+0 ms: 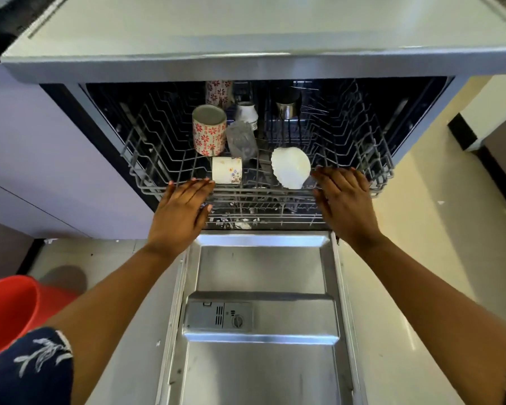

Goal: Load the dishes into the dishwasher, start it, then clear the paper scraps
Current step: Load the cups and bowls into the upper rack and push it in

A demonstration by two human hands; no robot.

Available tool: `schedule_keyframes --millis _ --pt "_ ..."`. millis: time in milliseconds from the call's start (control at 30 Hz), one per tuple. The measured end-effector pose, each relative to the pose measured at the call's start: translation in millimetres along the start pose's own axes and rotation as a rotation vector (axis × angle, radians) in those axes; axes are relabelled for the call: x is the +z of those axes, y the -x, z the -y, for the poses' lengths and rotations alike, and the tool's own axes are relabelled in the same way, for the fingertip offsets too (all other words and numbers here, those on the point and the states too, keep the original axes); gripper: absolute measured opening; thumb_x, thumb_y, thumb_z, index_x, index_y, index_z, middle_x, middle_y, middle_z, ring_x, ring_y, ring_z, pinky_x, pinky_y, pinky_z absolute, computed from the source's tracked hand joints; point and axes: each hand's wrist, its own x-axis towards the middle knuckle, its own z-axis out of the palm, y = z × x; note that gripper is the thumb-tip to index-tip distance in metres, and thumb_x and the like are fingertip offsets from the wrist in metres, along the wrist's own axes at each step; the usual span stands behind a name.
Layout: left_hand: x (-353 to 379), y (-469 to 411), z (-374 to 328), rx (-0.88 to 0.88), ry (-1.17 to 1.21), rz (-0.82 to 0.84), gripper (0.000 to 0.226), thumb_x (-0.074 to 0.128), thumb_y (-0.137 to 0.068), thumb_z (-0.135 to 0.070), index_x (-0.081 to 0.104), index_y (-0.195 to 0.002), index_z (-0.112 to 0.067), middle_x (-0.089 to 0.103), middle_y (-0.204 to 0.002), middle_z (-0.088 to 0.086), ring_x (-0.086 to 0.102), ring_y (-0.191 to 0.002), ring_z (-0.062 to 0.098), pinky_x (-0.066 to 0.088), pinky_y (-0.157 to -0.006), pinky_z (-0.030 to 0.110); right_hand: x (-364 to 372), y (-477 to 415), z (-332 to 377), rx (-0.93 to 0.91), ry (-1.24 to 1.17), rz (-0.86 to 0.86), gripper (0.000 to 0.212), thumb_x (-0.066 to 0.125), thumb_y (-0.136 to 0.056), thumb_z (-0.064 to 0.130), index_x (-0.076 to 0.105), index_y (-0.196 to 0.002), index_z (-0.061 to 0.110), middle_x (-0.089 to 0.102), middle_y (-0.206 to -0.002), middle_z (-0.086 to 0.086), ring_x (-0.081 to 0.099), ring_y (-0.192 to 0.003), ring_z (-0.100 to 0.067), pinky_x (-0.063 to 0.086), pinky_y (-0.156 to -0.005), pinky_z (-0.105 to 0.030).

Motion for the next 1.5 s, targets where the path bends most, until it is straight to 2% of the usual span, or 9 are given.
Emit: schedule_keyframes --millis 200,367,533,700,833,933,1067,1233,1500 --pt "-5 -11 35 -0.133 -0.066 0.011 0.056 0.028 -0.096 -0.054 0.051 -0.133 -0.019 0.053 -0.137 0.006 0.04 -0.134 0.028 0.012 -0.115 0.055 0 -100 50 -0.084 -0.285 0.489 0.04 0.053 -0.092 0.035 0.054 -0.128 0.018 0.06 -0.124 -0.009 0.054 -0.116 -0.03 0.043 -0.097 -0.037" --pt "-3 -9 57 -0.16 -0.04 0.053 0.059 0.025 -0.094 -0.059 0.065 -0.104 -0.016 0.068 -0.102 0.01 0.058 -0.107 0.034 0.038 -0.103 0.05 -13 -59 22 -0.099 -0.108 0.653 0.064 0.054 -0.081 0.062 0.049 -0.131 0.022 0.061 -0.125 -0.001 0.06 -0.111 -0.023 0.051 -0.091 -0.038" --pt "-6 -1 47 -0.082 -0.024 0.029 0.054 0.028 -0.094 -0.054 0.065 -0.085 -0.016 0.066 -0.077 0.004 0.06 -0.075 0.027 0.047 -0.071 0.036 -6 -14 4 -0.037 -0.039 0.462 0.031 0.052 -0.093 0.035 0.058 -0.118 0.018 0.069 -0.105 -0.005 0.068 -0.087 -0.024 0.054 -0.074 -0.034" --pt "3 18 32 -0.098 0.005 -0.02 0.044 0.034 -0.094 -0.047 0.064 -0.085 -0.016 0.067 -0.08 0.003 0.059 -0.078 0.026 0.043 -0.077 0.039 0 4 -10 -0.123 -0.123 0.281 0.015 0.066 -0.084 0.022 0.069 -0.096 0.014 0.072 -0.082 -0.005 0.067 -0.075 -0.026 0.035 -0.077 -0.032" --pt "3 0 42 -0.105 0.058 -0.034 0.052 0.028 -0.094 -0.054 0.062 -0.081 -0.016 0.064 -0.076 0.001 0.056 -0.076 0.026 0.035 -0.074 0.036 12 -9 -8 -0.132 0.006 0.164 0.03 0.042 -0.089 0.034 0.067 -0.09 0.018 0.066 -0.075 0.0 0.055 -0.078 -0.023 0.025 -0.079 -0.036" --pt "7 -16 46 -0.12 0.073 -0.021 0.056 0.026 -0.093 -0.058 0.06 -0.081 -0.016 0.061 -0.075 0.002 0.054 -0.078 0.026 0.035 -0.077 0.037 18 -20 -10 -0.055 -0.037 0.21 0.029 0.044 -0.088 0.035 0.067 -0.09 0.017 0.066 -0.077 -0.002 0.055 -0.082 -0.027 0.024 -0.084 -0.039" --pt "10 -23 47 -0.142 0.094 -0.038 0.056 0.026 -0.092 -0.06 0.058 -0.08 -0.016 0.06 -0.074 0.003 0.053 -0.078 0.026 0.036 -0.08 0.039 7 -42 -9 0.014 -0.059 0.538 0.027 0.049 -0.093 0.037 0.063 -0.109 0.02 0.064 -0.101 -0.003 0.052 -0.108 -0.027 0.024 -0.1 -0.044" --pt "14 -19 45 -0.18 0.246 -0.077 0.061 0.024 -0.093 -0.059 0.064 -0.111 -0.017 0.063 -0.105 0.007 0.05 -0.107 0.03 0.025 -0.104 0.047 3 -91 26 0.024 -0.399 0.542 0.043 0.055 -0.092 0.037 0.052 -0.13 0.017 0.053 -0.13 -0.008 0.051 -0.118 -0.027 0.039 -0.099 -0.037" --pt "29 -14 25 -0.395 0.291 -0.194 0.059 0.022 -0.097 -0.052 0.035 -0.145 -0.019 0.029 -0.153 0.009 0.013 -0.145 0.03 0.003 -0.116 0.051 69 -177 111 -0.41 -0.05 0.744 0.075 0.072 -0.08 0.026 0.033 -0.144 0.02 0.04 -0.143 -0.011 0.042 -0.127 -0.033 0.041 -0.1 -0.041"
